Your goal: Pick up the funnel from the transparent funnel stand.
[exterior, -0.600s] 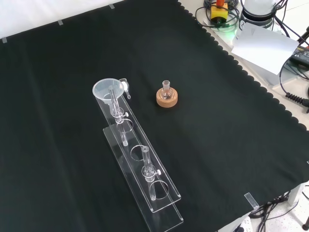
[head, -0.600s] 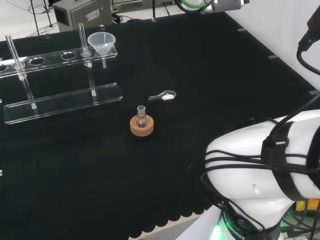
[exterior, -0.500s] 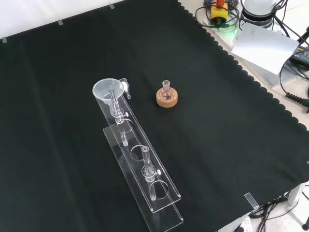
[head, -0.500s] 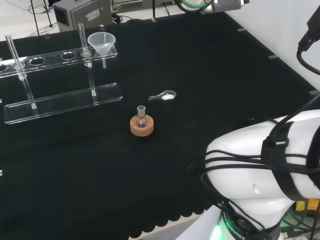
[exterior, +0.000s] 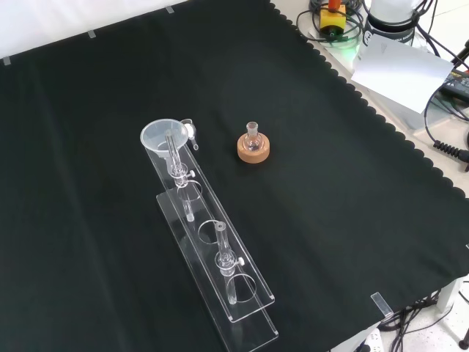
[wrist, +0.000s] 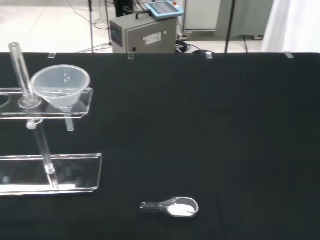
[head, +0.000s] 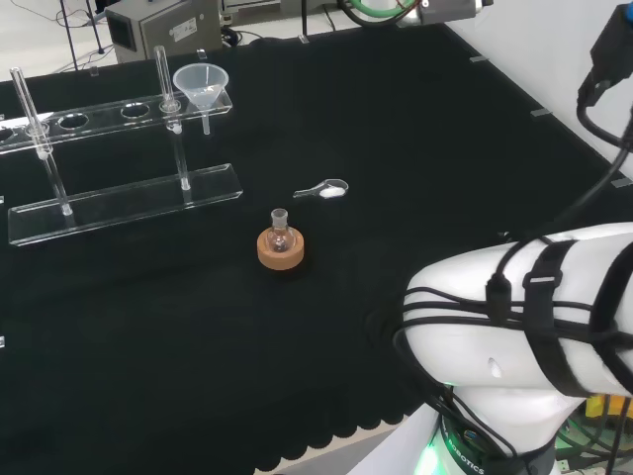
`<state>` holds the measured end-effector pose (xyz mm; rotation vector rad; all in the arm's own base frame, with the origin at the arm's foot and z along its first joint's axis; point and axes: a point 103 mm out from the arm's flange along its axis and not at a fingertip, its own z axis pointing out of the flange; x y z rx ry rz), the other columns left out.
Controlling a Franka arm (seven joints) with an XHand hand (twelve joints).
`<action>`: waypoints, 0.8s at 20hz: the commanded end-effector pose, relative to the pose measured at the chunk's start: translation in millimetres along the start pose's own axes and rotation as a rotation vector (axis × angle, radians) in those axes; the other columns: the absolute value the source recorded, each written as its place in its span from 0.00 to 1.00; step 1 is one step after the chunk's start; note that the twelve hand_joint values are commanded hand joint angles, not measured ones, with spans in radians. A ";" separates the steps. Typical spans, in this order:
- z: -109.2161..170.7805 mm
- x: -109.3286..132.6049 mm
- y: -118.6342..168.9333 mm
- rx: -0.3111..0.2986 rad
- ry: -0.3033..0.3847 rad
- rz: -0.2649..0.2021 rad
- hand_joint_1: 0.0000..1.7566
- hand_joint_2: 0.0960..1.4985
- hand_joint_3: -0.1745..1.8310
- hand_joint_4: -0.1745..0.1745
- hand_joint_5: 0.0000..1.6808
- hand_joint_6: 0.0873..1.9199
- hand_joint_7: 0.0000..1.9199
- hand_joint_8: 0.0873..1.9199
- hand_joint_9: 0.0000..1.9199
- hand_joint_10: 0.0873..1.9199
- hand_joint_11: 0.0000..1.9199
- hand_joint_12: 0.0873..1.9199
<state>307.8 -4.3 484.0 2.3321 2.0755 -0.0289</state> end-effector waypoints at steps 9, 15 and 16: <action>38.0 -7.2 27.4 0.053 -0.001 0.018 0.00 0.79 0.29 0.49 0.16 0.00 0.00 0.21 0.09 0.27 0.00 0.68; 68.4 4.0 67.7 0.084 -0.029 -0.011 0.00 0.79 0.28 0.49 0.16 0.00 0.00 0.21 0.09 0.27 0.00 0.67; 75.7 7.7 77.5 0.088 -0.038 -0.024 0.00 0.79 0.28 0.49 0.16 0.00 0.00 0.21 0.09 0.27 0.00 0.67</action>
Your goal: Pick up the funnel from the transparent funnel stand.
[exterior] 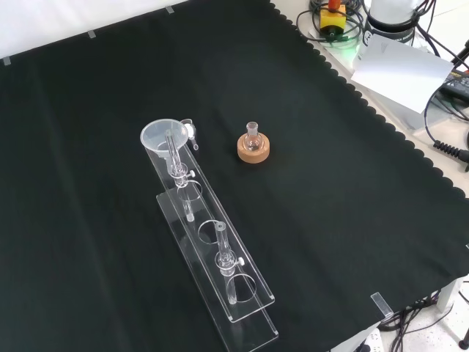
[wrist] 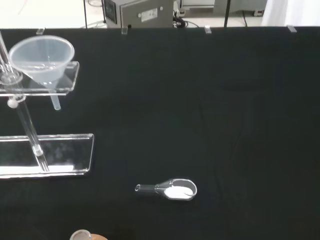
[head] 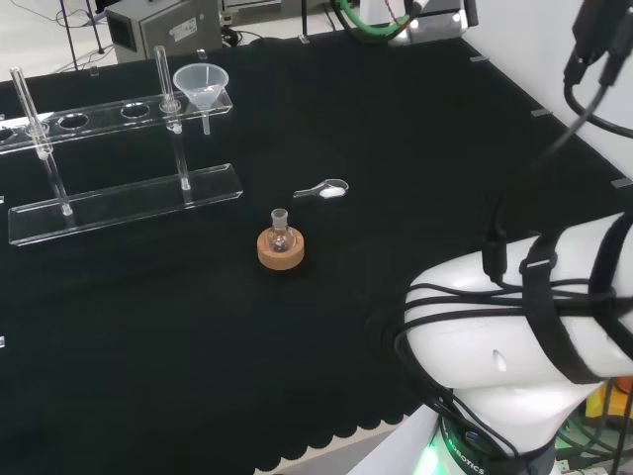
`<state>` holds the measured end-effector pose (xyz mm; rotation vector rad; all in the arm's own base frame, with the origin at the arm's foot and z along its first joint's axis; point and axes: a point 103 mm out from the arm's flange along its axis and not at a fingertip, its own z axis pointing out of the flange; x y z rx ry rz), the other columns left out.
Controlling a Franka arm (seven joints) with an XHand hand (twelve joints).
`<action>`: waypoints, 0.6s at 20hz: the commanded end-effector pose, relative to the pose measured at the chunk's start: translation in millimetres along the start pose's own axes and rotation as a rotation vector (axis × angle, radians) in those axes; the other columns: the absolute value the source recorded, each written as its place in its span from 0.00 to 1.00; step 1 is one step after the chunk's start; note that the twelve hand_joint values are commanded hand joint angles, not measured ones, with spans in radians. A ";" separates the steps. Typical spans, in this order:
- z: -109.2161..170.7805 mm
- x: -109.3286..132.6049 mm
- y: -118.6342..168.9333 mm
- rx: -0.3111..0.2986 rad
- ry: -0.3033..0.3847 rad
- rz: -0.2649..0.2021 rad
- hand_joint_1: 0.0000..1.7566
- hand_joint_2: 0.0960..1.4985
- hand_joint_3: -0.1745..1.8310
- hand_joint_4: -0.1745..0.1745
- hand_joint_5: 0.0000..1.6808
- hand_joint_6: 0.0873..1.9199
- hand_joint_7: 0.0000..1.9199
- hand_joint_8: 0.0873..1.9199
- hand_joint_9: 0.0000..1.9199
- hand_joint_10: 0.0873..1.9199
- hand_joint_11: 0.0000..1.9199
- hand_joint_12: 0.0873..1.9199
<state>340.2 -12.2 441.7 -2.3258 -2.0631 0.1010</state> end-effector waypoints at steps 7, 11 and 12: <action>62.5 33.4 107.3 0.071 -0.044 -0.096 0.00 0.79 0.28 0.48 0.16 0.00 0.00 0.21 0.09 0.27 0.00 0.67; 72.4 48.4 128.8 0.102 -0.066 -0.123 0.00 0.79 0.27 0.47 0.16 0.00 0.00 0.21 0.09 0.27 0.00 0.66; 73.2 53.5 133.3 0.106 -0.068 -0.128 0.00 0.79 0.27 0.47 0.15 0.00 0.00 0.21 0.08 0.27 0.00 0.66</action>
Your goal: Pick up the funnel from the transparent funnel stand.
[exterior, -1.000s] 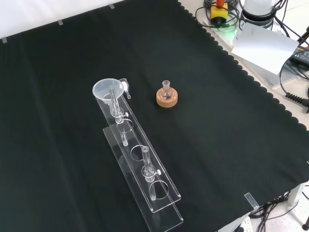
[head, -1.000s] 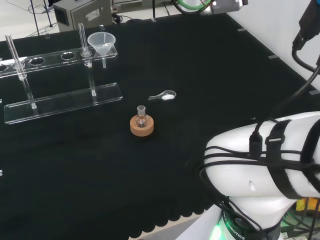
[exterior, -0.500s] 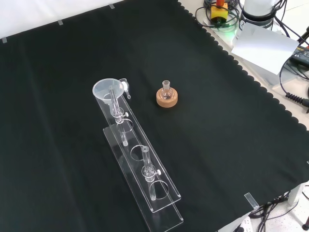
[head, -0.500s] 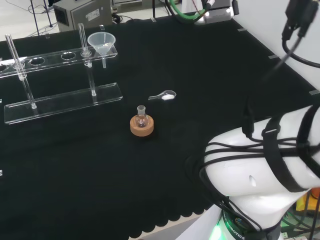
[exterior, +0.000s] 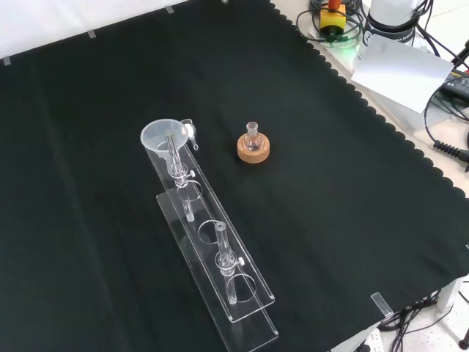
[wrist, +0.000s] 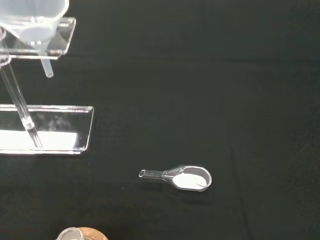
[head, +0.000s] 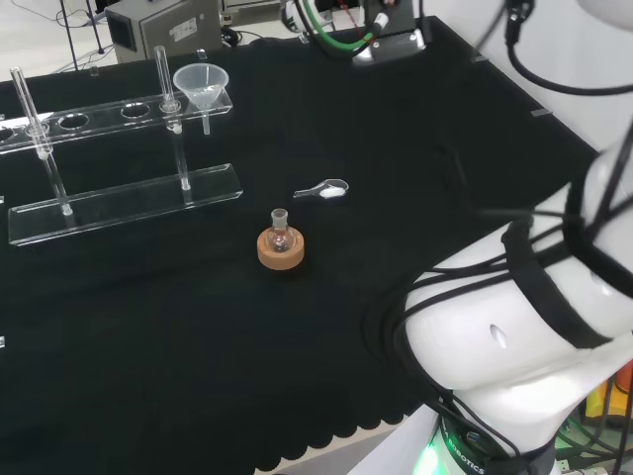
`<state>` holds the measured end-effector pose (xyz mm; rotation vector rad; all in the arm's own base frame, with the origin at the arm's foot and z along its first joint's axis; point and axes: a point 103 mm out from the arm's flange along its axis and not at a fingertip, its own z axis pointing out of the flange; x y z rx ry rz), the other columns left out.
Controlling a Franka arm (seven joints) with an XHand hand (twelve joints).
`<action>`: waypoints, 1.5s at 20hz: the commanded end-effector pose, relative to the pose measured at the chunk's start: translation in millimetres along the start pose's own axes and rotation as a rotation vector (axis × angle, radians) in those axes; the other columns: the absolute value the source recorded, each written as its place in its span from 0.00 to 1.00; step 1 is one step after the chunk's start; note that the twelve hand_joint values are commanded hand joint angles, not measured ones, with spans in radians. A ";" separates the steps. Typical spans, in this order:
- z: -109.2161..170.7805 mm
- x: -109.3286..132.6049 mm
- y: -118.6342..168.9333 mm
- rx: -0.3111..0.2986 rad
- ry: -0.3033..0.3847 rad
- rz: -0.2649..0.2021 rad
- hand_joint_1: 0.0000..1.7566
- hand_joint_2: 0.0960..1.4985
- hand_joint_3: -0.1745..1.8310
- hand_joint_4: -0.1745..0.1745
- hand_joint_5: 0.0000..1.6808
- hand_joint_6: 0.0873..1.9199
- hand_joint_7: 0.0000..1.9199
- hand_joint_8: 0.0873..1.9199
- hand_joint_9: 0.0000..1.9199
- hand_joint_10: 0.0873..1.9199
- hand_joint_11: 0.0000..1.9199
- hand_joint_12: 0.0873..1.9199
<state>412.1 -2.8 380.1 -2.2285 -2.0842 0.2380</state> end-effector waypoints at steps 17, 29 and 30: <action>32.2 88.1 117.2 0.111 -0.053 -0.164 0.14 0.68 0.22 0.40 0.12 0.00 0.03 0.26 0.12 0.31 0.00 0.71; 47.8 109.6 139.7 0.180 -0.096 -0.191 0.24 0.58 0.21 0.40 0.09 0.00 0.00 0.27 0.10 0.33 0.00 0.72; 47.9 110.8 140.1 0.184 -0.097 -0.192 0.24 0.58 0.21 0.40 0.09 0.00 0.00 0.27 0.10 0.33 0.00 0.72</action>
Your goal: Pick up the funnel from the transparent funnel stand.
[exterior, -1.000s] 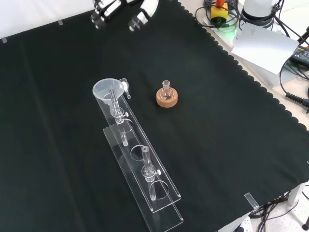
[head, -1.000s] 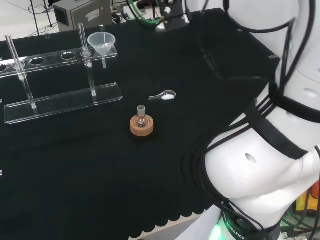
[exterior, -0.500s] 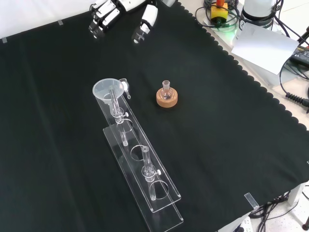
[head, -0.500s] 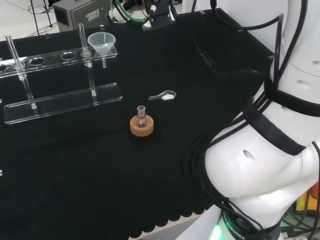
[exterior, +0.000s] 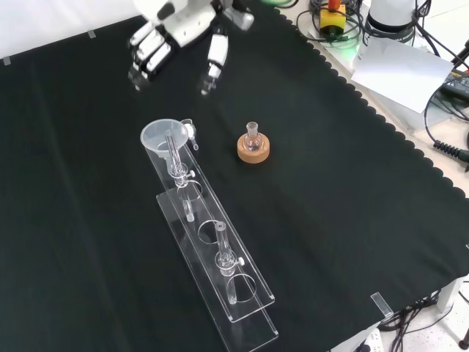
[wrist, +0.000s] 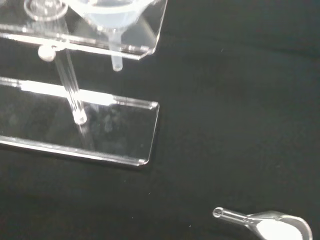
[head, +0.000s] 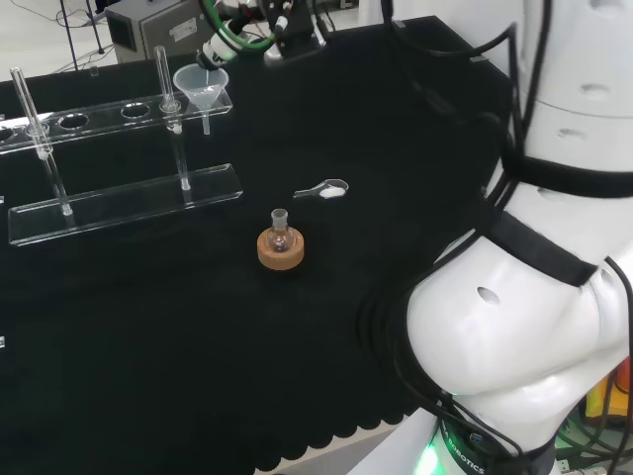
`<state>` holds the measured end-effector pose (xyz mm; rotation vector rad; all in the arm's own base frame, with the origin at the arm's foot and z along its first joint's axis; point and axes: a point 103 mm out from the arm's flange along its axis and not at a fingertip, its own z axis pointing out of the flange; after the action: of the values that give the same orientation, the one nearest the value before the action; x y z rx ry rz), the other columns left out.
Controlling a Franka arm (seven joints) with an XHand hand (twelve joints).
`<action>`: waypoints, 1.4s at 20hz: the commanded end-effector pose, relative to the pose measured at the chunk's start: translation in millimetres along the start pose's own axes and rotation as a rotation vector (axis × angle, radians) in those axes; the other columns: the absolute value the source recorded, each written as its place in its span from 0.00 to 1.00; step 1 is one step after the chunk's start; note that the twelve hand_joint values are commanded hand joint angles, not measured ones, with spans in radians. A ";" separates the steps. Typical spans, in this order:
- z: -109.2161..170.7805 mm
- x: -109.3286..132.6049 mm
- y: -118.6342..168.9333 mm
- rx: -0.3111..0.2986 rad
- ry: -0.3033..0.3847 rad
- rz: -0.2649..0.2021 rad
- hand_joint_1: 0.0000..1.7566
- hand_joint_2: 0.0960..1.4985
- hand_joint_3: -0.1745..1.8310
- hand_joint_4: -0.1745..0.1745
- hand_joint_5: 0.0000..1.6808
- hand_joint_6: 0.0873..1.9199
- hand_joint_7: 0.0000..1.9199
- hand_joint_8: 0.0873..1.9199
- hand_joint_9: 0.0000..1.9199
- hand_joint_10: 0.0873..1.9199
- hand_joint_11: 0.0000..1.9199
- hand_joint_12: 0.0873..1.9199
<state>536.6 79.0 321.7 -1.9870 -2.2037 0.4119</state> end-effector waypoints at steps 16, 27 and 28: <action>22.0 32.0 43.1 0.156 -0.109 -0.052 0.31 0.47 0.20 0.35 0.03 0.00 0.00 0.17 0.07 0.38 0.06 0.77; 16.6 39.3 56.2 0.175 -0.199 -0.066 0.40 0.41 0.25 0.28 0.01 0.00 0.00 0.15 0.07 0.41 0.10 0.76; 17.2 39.7 57.4 0.181 -0.204 -0.068 0.41 0.41 0.26 0.28 0.01 0.00 0.00 0.16 0.08 0.41 0.10 0.76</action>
<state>578.3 119.7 289.0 -1.8589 -2.2427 0.7354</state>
